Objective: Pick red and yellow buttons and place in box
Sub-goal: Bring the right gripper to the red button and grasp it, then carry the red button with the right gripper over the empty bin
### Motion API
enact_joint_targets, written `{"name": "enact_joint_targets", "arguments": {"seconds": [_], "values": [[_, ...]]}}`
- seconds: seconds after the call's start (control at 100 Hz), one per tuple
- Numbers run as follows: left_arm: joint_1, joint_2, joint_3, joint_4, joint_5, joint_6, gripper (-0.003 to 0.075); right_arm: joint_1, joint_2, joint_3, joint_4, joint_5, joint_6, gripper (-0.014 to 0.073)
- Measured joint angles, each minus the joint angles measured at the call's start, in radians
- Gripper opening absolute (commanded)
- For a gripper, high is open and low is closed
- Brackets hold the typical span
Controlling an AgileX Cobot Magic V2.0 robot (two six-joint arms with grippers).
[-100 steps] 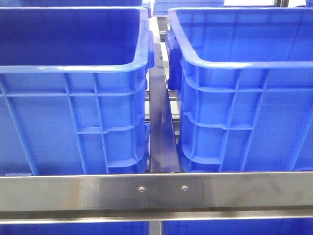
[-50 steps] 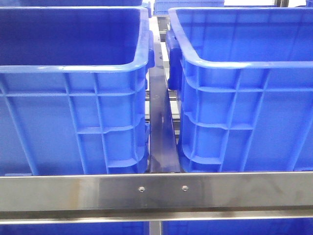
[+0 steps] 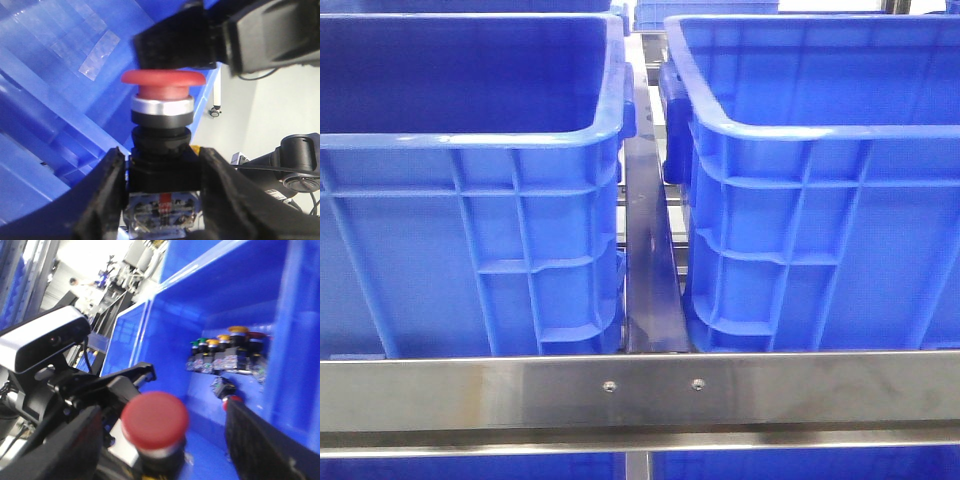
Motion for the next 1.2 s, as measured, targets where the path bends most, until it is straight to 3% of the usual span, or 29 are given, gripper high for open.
{"name": "enact_joint_targets", "arguments": {"seconds": [0.37,0.57,0.64,0.73,0.86,0.93,1.2], "values": [[0.0,0.0,0.0,0.0,-0.002,0.0,0.0115,0.071,0.105,-0.073,0.009,0.005,-0.007,0.0532],[0.0,0.0,0.0,0.0,-0.004,0.0,0.0115,0.071,0.105,-0.074,0.009,0.011,-0.007,0.0303],[0.0,0.0,0.0,0.0,-0.004,0.0,0.0127,0.071,0.105,-0.075,0.011,0.018,-0.007,0.0273],[0.0,0.002,0.0,0.0,-0.004,0.0,0.0212,0.071,0.105,-0.077,0.012,0.02,-0.007,0.0274],[0.0,0.002,0.0,-0.002,-0.004,0.0,0.0477,0.071,0.105,-0.077,0.012,0.02,-0.007,0.0274],[0.0,0.002,0.0,-0.009,-0.004,0.0,0.0564,0.071,0.105,-0.077,0.012,0.02,-0.007,0.0274],[0.0,0.002,0.0,-0.016,-0.005,0.0,0.0575,0.038,0.105,-0.079,0.002,0.021,-0.013,0.0274]]}}
